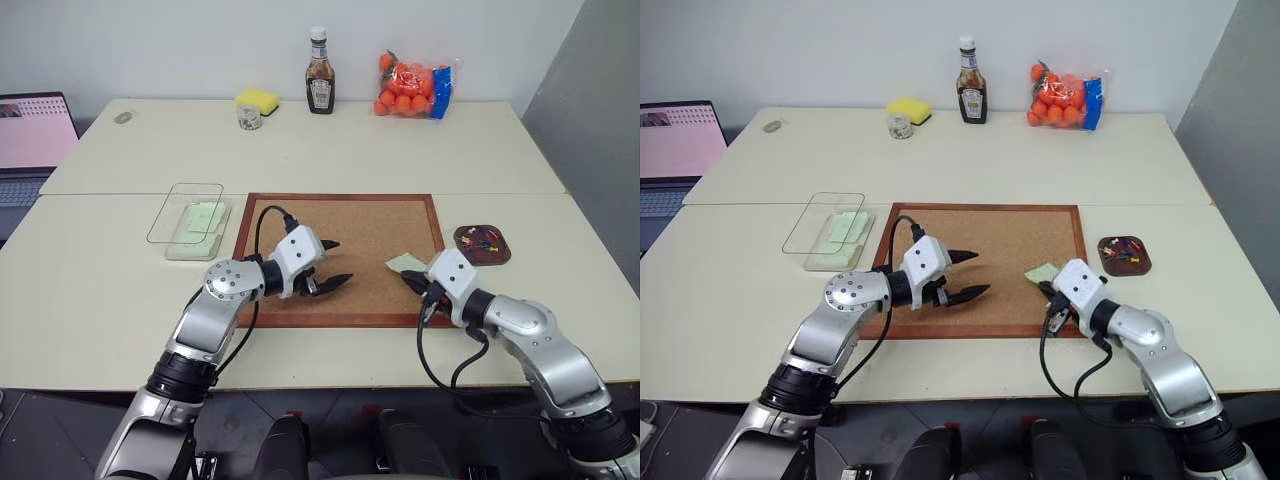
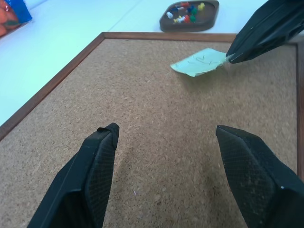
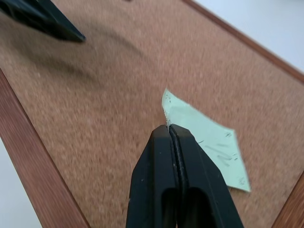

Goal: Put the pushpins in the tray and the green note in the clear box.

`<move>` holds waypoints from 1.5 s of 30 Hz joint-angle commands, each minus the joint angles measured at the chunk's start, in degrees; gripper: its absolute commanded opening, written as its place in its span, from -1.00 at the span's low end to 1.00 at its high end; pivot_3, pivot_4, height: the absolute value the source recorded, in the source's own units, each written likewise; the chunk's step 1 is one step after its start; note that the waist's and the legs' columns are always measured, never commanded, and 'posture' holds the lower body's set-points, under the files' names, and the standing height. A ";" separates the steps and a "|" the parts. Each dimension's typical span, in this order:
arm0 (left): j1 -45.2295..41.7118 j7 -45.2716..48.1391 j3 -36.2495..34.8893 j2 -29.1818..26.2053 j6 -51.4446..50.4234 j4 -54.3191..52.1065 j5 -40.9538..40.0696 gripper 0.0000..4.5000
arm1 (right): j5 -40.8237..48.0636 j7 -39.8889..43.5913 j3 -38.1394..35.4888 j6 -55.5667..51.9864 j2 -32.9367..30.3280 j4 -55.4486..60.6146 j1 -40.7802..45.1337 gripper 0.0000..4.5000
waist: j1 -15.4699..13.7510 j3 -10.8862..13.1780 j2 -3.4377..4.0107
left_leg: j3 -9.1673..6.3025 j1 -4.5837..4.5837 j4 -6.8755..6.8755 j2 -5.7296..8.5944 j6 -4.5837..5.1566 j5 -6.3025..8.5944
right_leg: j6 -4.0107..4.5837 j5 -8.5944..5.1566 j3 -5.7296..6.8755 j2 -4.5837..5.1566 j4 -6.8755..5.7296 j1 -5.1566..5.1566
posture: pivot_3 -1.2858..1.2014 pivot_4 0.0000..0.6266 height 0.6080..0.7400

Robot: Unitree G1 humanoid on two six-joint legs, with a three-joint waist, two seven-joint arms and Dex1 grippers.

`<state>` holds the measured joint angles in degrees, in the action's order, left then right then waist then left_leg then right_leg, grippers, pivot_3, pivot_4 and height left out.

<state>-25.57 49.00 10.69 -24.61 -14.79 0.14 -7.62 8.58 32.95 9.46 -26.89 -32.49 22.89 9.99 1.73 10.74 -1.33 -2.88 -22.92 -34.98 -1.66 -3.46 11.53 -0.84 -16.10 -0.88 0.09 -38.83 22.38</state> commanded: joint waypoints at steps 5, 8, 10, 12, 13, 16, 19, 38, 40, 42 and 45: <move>-1.63 4.42 -0.92 -0.44 4.98 3.38 -2.28 0.94 | 1.80 0.57 -1.86 -1.03 0.69 3.02 1.28 -1.00 | -0.01 0.00 0.00 | 0.01 0.01 -0.01 0.01 0.00 0.00 | 0.00 0.00 -0.01 0.00 -0.01 0.00 | 0.03 -0.52 1.00; -2.78 6.48 0.79 -0.36 12.03 7.29 -0.24 0.97 | 2.04 0.97 -1.89 -1.12 0.66 2.89 1.87 -1.00 | 0.01 0.00 0.00 | 0.02 0.02 -0.01 0.01 0.00 0.00 | 0.00 0.00 -0.01 0.00 -0.02 0.00 | 0.03 -0.52 1.00; -3.66 7.40 1.74 -0.13 16.37 9.69 1.10 0.97 | 2.16 1.18 -1.96 -1.21 0.62 2.88 2.14 -1.00 | -0.08 0.00 0.00 | 0.02 0.02 -0.01 0.01 0.00 0.00 | 0.01 0.00 0.00 0.00 -0.02 0.00 | 0.03 -0.52 1.00; -5.42 7.10 2.32 1.26 20.34 13.32 2.16 0.97 | 2.34 1.31 -1.86 -1.46 0.65 2.87 2.60 -1.00 | -0.08 0.00 0.00 | 0.02 0.01 -0.02 0.02 0.00 0.00 | 0.01 0.00 0.00 0.00 -0.02 0.00 | 0.03 -0.52 1.00; -6.65 6.73 2.83 2.09 22.59 15.47 3.04 0.97 | 2.50 1.37 -1.83 -1.65 0.67 2.94 2.82 -1.00 | -0.12 0.00 0.00 | 0.05 0.00 -0.02 0.03 0.00 0.00 | 0.00 0.01 -0.01 0.00 -0.01 0.00 | 0.03 -0.52 1.00; -9.63 6.59 3.78 4.38 27.03 20.76 4.28 0.97 | 2.85 1.53 -1.89 -2.23 0.76 3.33 3.22 -1.00 | -0.17 0.00 0.00 | 0.04 0.00 -0.03 0.04 0.00 0.00 | 0.00 0.01 0.02 0.01 -0.01 0.00 | 0.03 -0.52 1.00; -13.11 6.62 4.65 6.92 30.63 26.87 5.58 0.97 | 3.65 1.69 -2.14 -3.44 1.03 4.47 3.61 -1.00 | -0.16 0.00 -0.01 | 0.06 -0.01 -0.03 0.06 0.00 0.00 | 0.00 0.01 0.03 0.01 0.00 0.00 | 0.03 -0.52 1.00; -20.63 7.41 5.65 13.53 39.17 43.11 8.64 0.21 | 4.69 1.83 -2.10 -5.76 1.28 6.46 4.22 -1.00 | 0.07 0.01 -0.02 | 0.08 0.00 -0.04 0.06 0.00 0.00 | -0.02 0.01 0.10 -0.02 -0.03 0.00 | 0.03 -0.52 1.00; -20.73 8.20 5.62 13.82 39.15 43.53 8.39 0.07 | 4.67 1.85 -2.11 -5.89 1.27 6.55 4.24 -1.00 | 0.06 0.01 -0.02 | 0.09 0.01 -0.04 0.06 0.00 0.00 | -0.02 0.01 0.11 -0.02 -0.04 0.00 | 0.03 -0.52 1.00; -20.75 9.41 5.65 14.01 39.27 43.82 8.04 -0.13 | 4.66 1.83 -2.14 -5.93 1.29 6.58 4.29 -1.00 | 0.05 0.01 -0.02 | 0.09 0.00 -0.04 0.06 0.00 0.00 | -0.02 0.01 0.10 -0.02 -0.04 0.00 | 0.03 -0.52 1.00; -20.64 9.83 5.47 14.00 39.25 43.95 8.08 -0.38 | 4.64 1.84 -2.15 -5.91 1.28 6.57 4.31 -1.00 | 0.06 0.01 -0.02 | 0.08 0.01 -0.04 0.06 0.00 0.00 | -0.02 0.01 0.11 -0.02 -0.04 0.00 | 0.03 -0.52 1.00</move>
<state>-45.26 58.30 16.58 -10.96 23.26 44.56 0.97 12.60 34.78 8.42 -33.07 -31.30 26.66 13.06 1.79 10.75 -1.35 -2.79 -22.91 -35.02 -1.59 -3.45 11.53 -0.86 -16.08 -0.77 0.06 -38.87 22.38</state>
